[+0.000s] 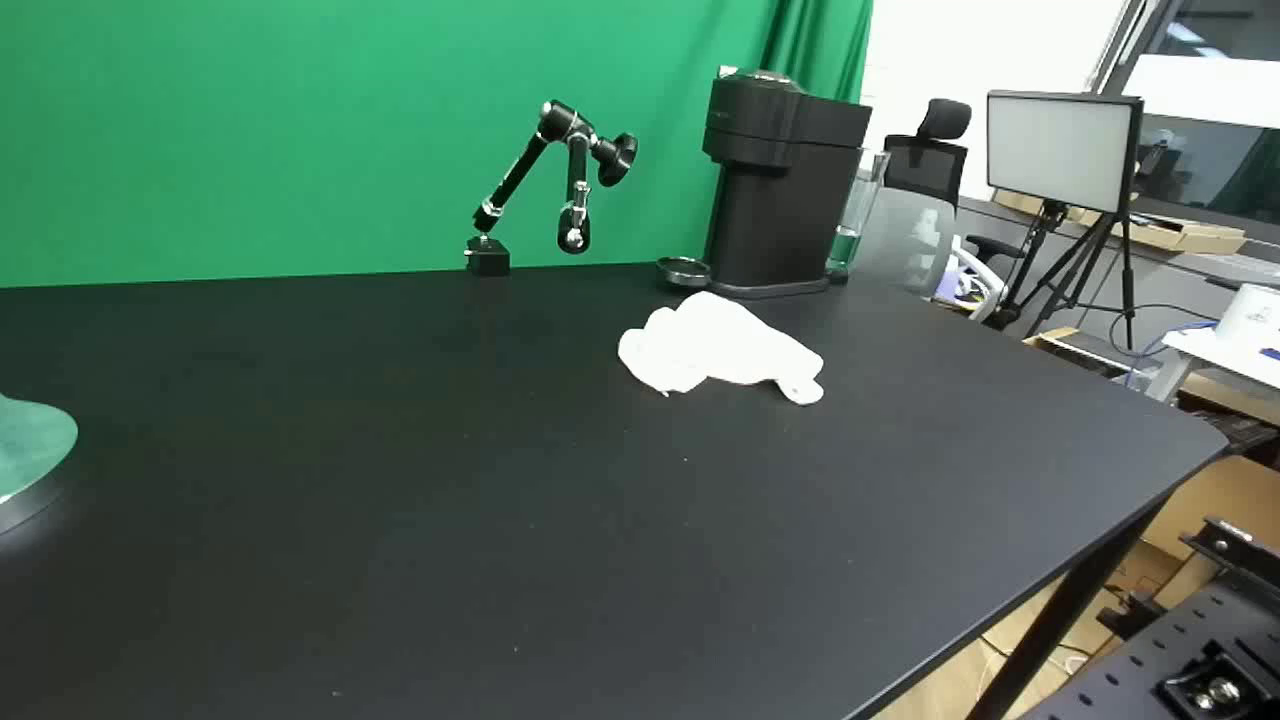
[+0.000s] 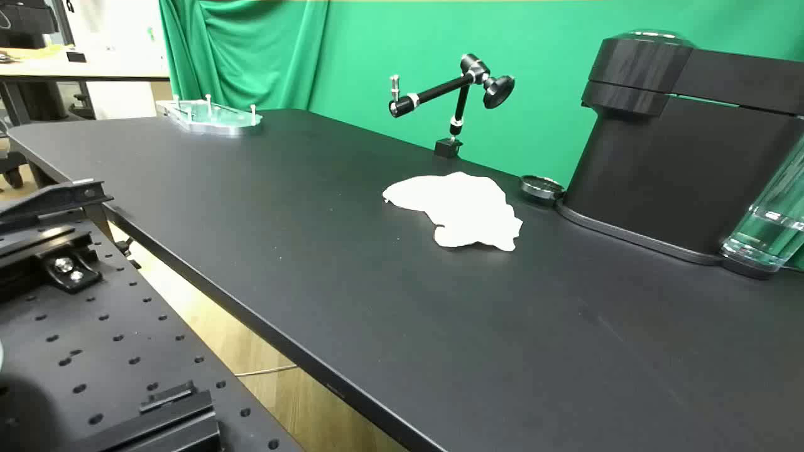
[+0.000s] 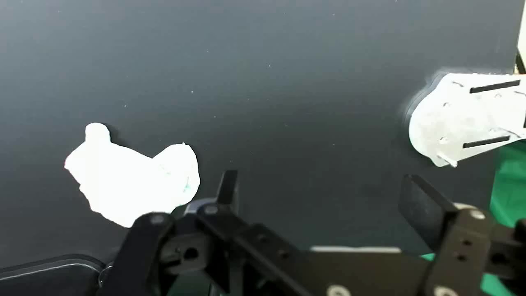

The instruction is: Take the white cloth from the table and put it on the black rod

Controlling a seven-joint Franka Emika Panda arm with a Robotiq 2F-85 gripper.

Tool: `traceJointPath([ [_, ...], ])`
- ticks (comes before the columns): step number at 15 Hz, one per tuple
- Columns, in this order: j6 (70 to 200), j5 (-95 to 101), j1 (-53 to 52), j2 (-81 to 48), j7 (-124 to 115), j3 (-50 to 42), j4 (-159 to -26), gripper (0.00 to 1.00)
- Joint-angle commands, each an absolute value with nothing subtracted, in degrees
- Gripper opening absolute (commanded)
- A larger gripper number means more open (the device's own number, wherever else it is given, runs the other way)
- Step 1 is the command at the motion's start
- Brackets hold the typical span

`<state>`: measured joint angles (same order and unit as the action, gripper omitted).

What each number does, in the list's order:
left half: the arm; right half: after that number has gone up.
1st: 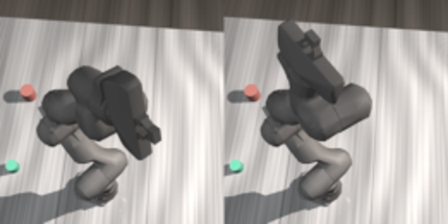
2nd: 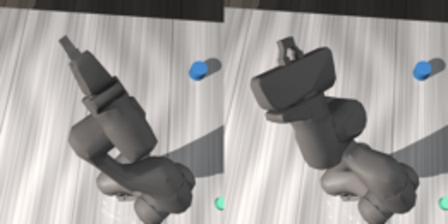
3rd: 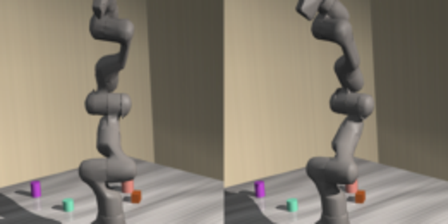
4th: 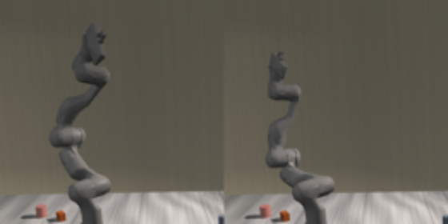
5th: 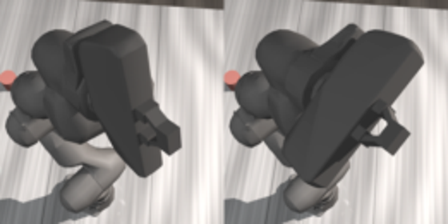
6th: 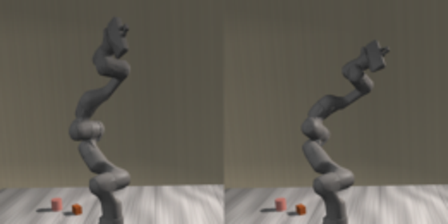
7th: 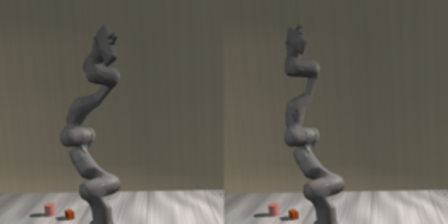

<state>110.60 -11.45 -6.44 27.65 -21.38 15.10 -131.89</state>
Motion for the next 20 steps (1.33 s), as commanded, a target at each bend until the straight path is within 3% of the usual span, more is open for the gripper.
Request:
traceJointPath([
  [1, 110.6, -11.2, -7.0, 27.5, -21.6, 14.6, -131.7, 1.0],
  [14, 112.1, -7.5, -6.9, 27.3, -16.3, 14.0, -133.3, 1.0],
  [20, 126.4, 3.9, -4.5, 25.1, -6.7, 10.2, -140.7, 1.0],
])
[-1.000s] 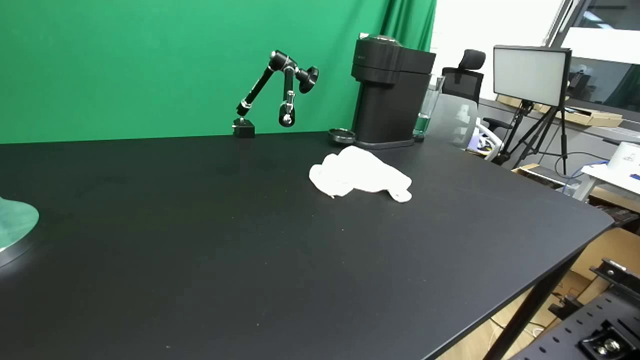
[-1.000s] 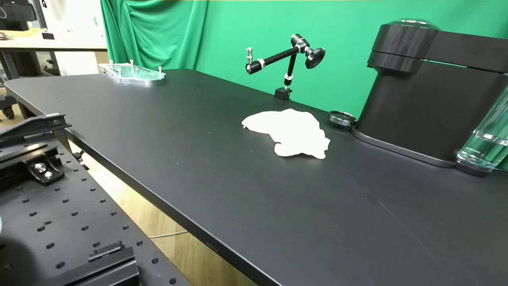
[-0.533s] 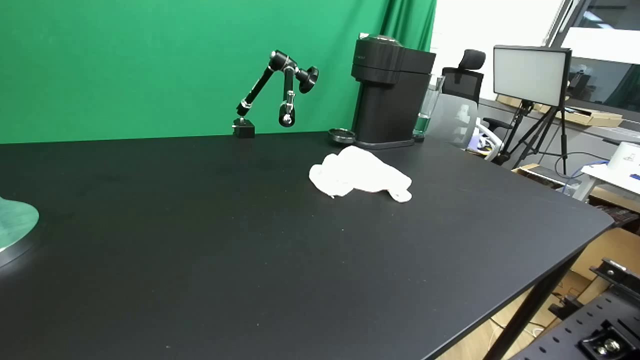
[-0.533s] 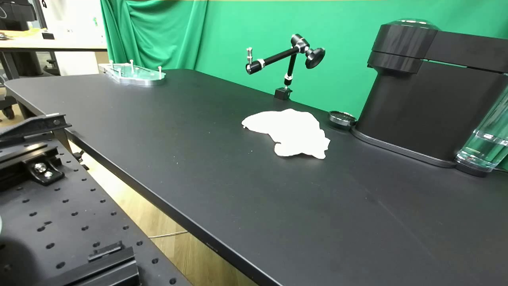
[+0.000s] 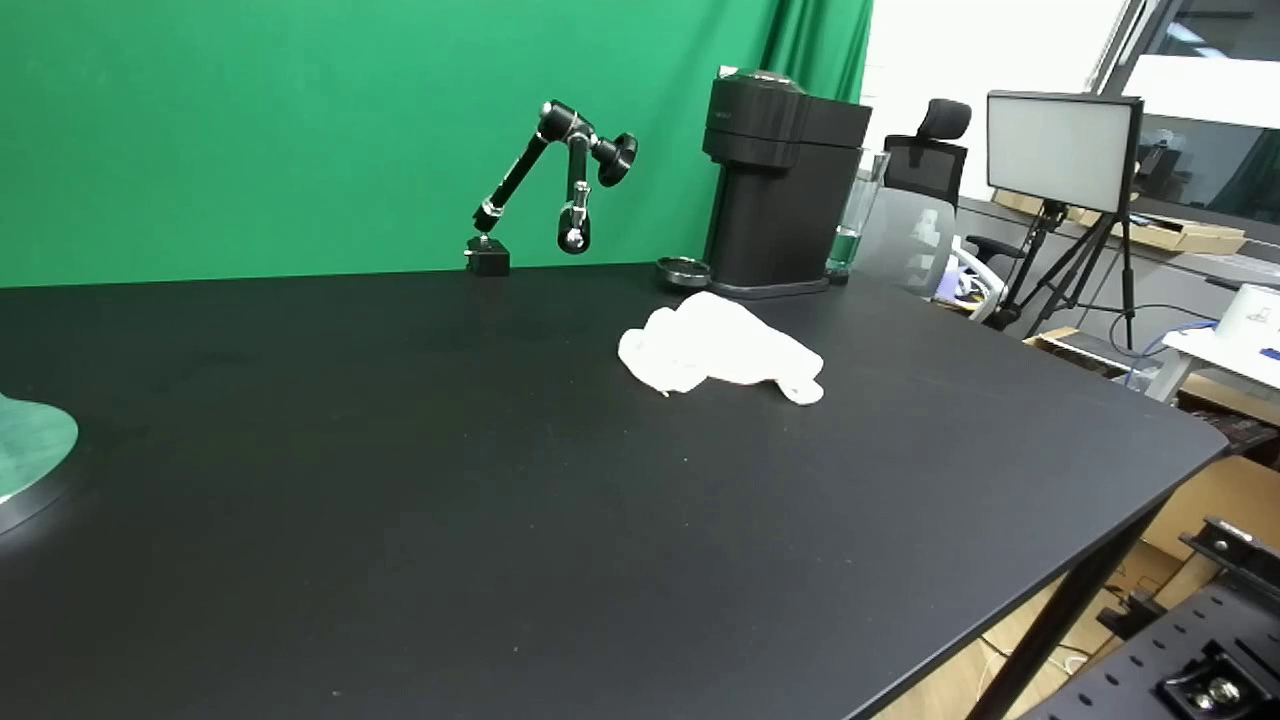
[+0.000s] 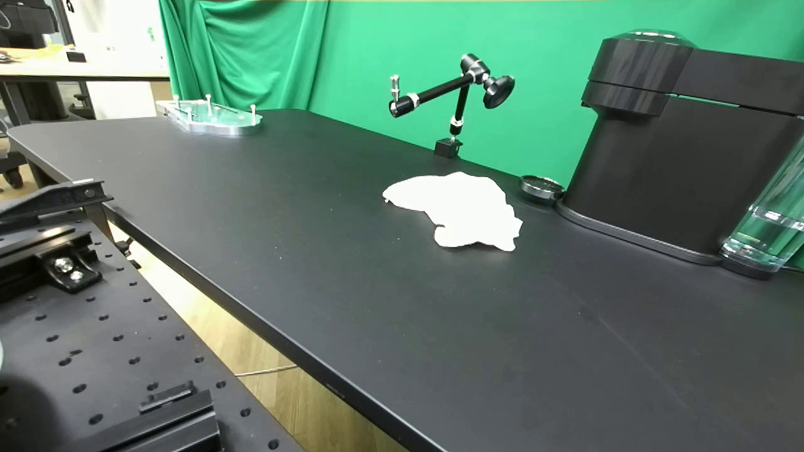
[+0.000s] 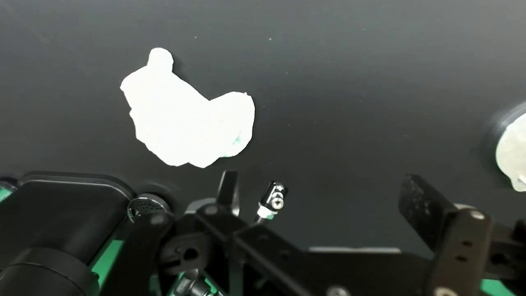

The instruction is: Take the white cloth from the table and put it on the black rod

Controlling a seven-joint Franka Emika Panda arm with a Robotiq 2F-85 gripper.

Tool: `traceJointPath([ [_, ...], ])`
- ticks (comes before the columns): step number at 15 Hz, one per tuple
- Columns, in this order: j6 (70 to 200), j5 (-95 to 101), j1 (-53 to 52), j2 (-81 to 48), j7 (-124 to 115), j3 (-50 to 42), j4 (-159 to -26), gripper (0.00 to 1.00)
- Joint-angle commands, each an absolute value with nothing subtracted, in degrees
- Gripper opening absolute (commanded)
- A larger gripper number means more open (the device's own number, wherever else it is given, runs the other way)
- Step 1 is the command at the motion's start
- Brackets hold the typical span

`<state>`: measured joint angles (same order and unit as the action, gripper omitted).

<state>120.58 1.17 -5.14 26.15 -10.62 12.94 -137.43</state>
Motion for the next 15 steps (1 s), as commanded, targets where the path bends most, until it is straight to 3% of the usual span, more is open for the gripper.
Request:
traceJointPath([
  [1, 128.5, 4.4, -4.1, 24.5, -5.1, 9.0, -141.9, 1.0],
  [6, 132.7, -1.2, -2.6, 22.2, 4.1, 0.1, -145.8, 1.0],
  [15, 133.6, -0.9, -2.1, 20.1, 8.1, -1.5, -147.0, 1.0],
])
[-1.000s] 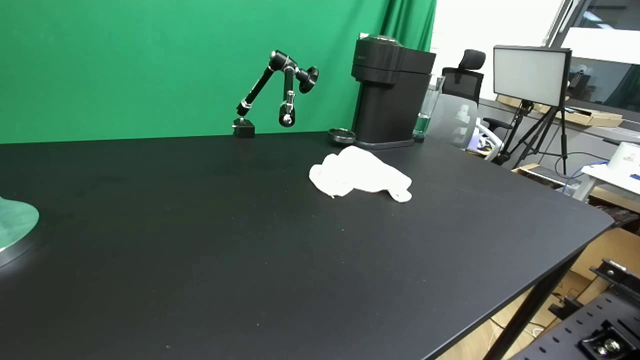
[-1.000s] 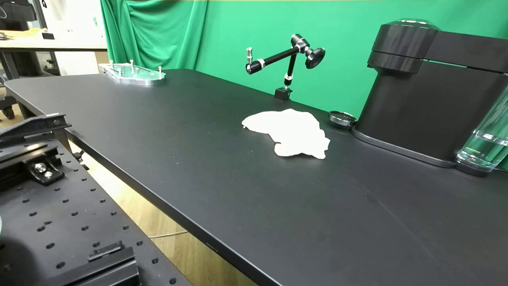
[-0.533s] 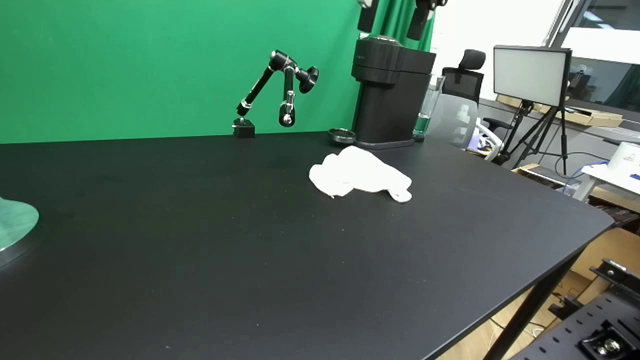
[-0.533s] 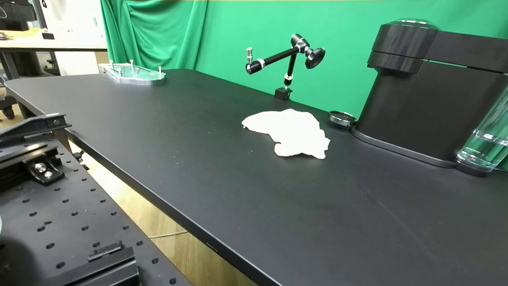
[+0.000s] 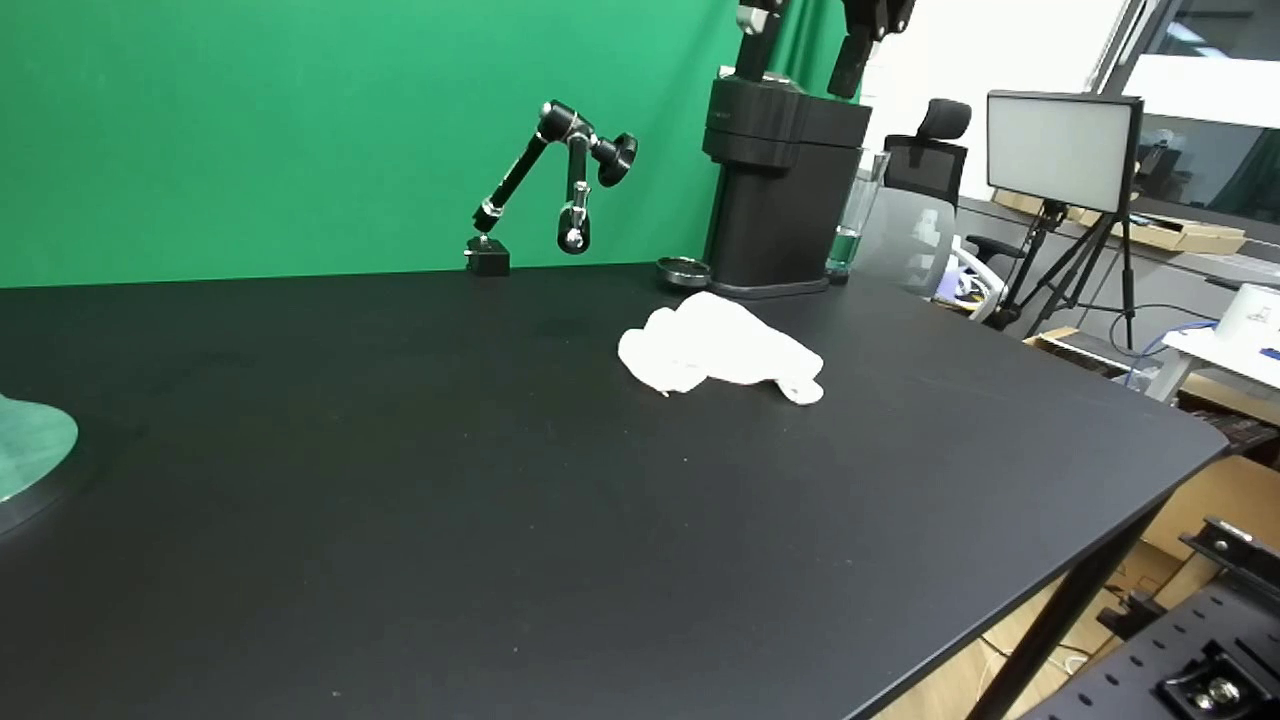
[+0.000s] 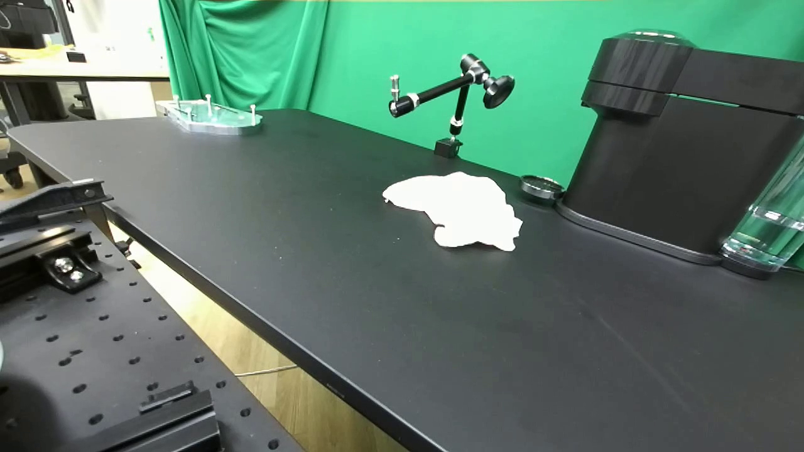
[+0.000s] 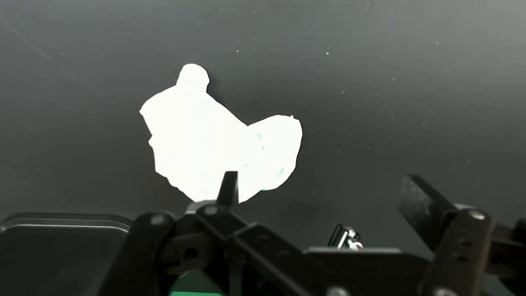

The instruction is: Take the white cloth from the table and put it on the black rod

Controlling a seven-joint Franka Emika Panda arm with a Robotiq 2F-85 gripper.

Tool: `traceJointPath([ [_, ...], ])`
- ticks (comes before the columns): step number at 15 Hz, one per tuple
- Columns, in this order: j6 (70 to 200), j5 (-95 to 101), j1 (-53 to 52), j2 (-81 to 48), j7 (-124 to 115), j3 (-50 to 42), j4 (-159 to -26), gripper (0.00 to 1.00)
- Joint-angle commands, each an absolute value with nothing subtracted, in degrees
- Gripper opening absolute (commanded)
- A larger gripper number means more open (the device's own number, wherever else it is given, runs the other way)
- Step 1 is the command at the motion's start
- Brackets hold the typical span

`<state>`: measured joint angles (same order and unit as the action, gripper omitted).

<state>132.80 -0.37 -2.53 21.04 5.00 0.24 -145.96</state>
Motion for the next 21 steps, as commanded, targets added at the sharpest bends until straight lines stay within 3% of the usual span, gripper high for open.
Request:
traceJointPath([
  [1, 133.7, -1.6, -2.5, 19.5, 12.3, -3.0, -147.5, 1.0],
  [9, 130.4, -3.2, -1.7, 11.8, 47.8, -11.3, -145.7, 1.0],
  [15, 134.1, -1.5, 0.7, 10.1, 46.9, -10.3, -146.8, 1.0],
  [21, 148.7, 13.0, 6.9, 0.7, 37.1, -10.0, -144.2, 1.0],
])
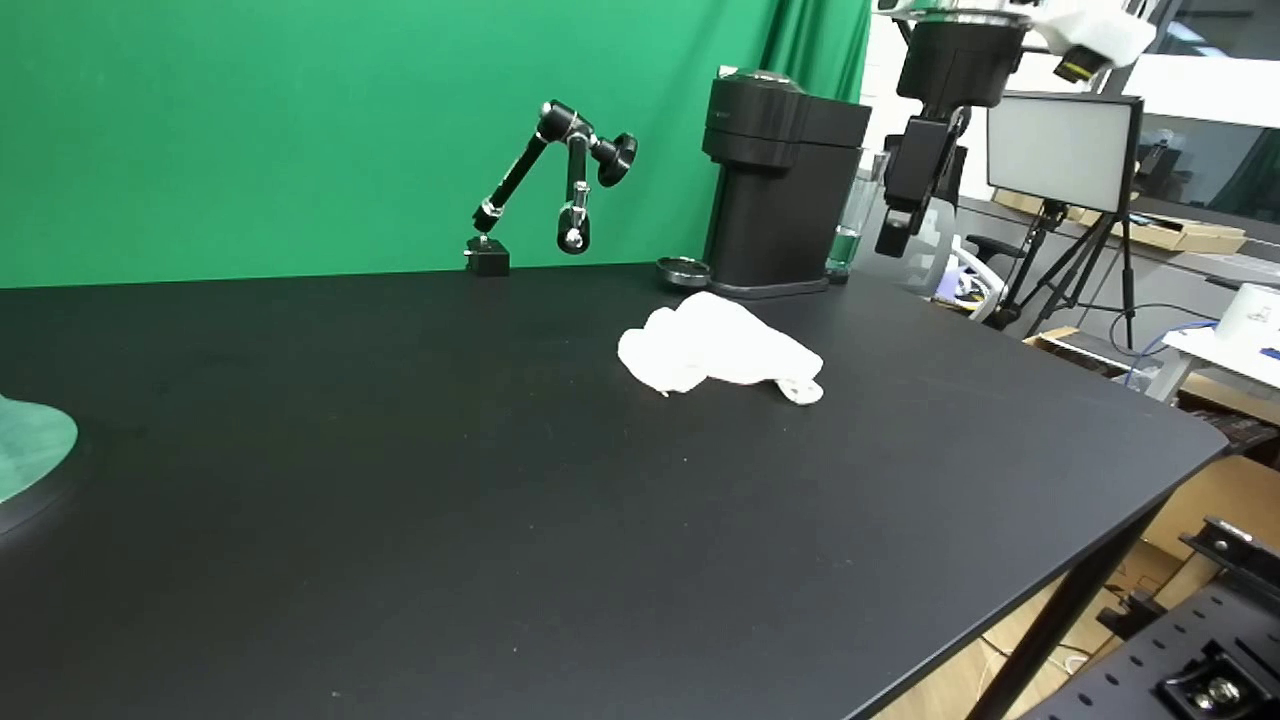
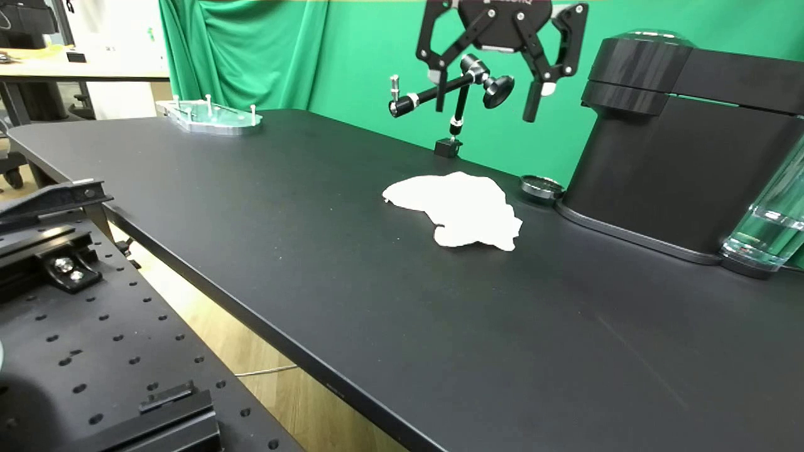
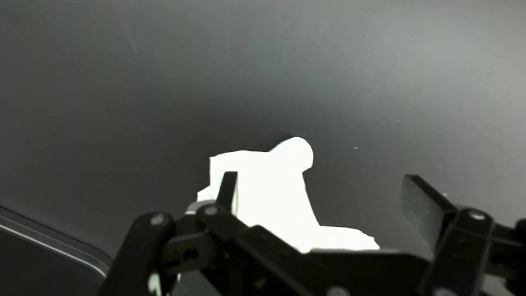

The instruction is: Take the white cloth from the table and put it on the black rod

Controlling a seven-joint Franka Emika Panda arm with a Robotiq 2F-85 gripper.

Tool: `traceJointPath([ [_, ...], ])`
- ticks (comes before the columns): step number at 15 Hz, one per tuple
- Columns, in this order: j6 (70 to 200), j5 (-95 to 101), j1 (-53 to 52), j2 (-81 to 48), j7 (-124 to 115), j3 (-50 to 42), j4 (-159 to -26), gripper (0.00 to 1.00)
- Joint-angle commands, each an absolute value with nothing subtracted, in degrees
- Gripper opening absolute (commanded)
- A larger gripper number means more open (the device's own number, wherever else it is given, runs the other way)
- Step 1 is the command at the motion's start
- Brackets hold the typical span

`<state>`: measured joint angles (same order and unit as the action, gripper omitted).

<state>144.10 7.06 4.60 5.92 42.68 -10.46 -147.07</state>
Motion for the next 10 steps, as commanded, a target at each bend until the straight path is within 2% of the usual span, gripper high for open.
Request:
traceJointPath([
  [1, 150.4, 14.9, 7.4, -1.1, 35.4, -10.0, -143.5, 1.0],
  [10, 155.3, 14.0, 7.6, -13.8, 24.8, -7.9, -137.8, 1.0],
])
